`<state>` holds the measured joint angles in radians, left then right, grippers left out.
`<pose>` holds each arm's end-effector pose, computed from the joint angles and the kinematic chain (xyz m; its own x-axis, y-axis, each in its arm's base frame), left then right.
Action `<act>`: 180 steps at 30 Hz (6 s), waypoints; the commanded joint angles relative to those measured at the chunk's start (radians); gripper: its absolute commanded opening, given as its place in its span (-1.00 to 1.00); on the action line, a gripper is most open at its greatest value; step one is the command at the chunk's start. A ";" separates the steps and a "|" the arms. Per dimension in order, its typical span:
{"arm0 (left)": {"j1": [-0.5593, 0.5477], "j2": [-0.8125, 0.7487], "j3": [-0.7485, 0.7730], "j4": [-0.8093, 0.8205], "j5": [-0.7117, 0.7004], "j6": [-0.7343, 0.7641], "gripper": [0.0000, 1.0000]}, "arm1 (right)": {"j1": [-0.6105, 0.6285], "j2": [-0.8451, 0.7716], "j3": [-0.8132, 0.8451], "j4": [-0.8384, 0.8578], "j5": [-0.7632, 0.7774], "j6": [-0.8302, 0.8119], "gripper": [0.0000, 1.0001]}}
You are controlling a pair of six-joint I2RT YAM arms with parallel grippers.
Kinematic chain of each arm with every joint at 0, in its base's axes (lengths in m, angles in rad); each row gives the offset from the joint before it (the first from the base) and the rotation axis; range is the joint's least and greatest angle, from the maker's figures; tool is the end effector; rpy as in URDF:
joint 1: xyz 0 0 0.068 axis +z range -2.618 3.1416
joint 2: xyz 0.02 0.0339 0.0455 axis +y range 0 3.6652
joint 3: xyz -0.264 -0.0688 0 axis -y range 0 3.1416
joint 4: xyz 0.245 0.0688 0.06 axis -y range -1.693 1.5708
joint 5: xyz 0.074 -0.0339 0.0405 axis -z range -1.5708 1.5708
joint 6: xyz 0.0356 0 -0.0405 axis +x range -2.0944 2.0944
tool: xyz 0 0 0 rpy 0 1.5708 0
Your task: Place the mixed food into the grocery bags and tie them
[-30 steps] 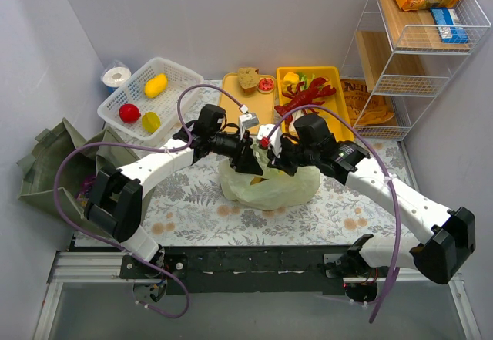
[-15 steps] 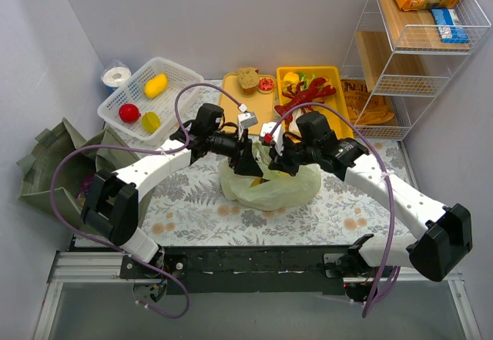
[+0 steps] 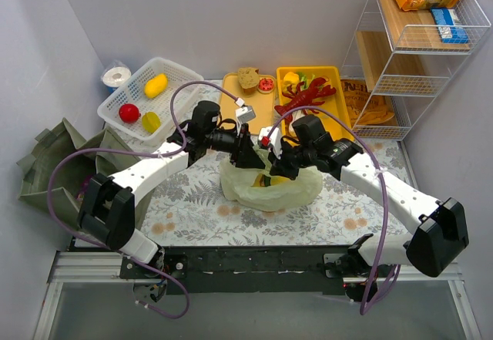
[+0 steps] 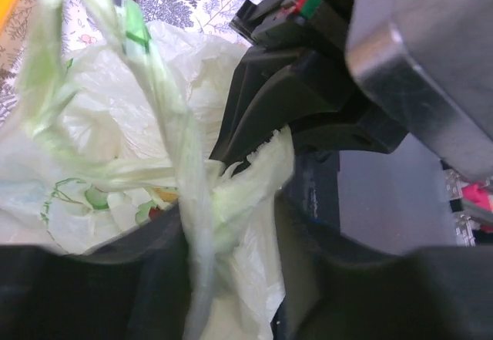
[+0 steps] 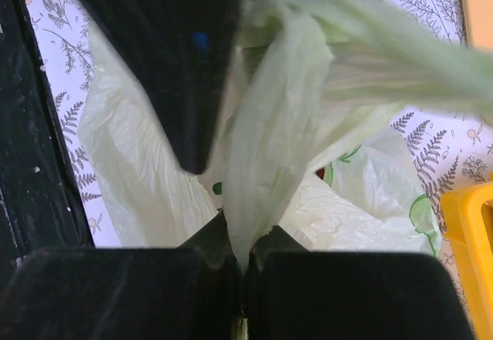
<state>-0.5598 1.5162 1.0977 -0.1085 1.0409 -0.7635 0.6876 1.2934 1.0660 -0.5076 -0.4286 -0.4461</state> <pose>0.2662 -0.2030 0.2861 -0.9304 0.1706 -0.3243 0.3558 0.2080 -0.9111 0.2061 0.1884 0.2993 -0.1156 -0.6028 -0.7895 -0.9593 0.2739 -0.0686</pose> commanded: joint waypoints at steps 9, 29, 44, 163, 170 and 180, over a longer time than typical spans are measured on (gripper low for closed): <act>-0.006 -0.096 -0.120 0.219 -0.065 -0.079 -1.00 | -0.046 -0.074 0.023 0.044 0.007 0.107 0.73; -0.052 -0.149 -0.145 0.210 -0.159 -0.033 -1.00 | -0.205 -0.192 -0.078 0.718 -0.104 0.939 0.97; -0.060 -0.152 -0.144 0.205 -0.171 -0.030 -1.00 | -0.151 -0.112 -0.133 0.761 -0.111 0.896 -0.10; -0.026 0.131 0.033 0.073 0.013 -0.333 0.02 | -0.043 -0.315 -0.380 0.518 0.034 0.457 -0.97; -0.035 0.130 0.019 0.073 0.005 -0.323 -0.67 | -0.043 -0.316 -0.380 0.509 0.030 0.451 -0.97; -0.037 0.076 0.024 0.064 -0.048 -0.229 -1.00 | -0.039 -0.321 -0.307 0.393 0.010 0.400 -0.81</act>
<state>-0.5911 1.6489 1.0950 -0.0341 1.0306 -1.0698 0.6430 0.9909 0.6853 -0.0589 -0.4026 -0.0090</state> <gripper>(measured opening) 0.015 0.046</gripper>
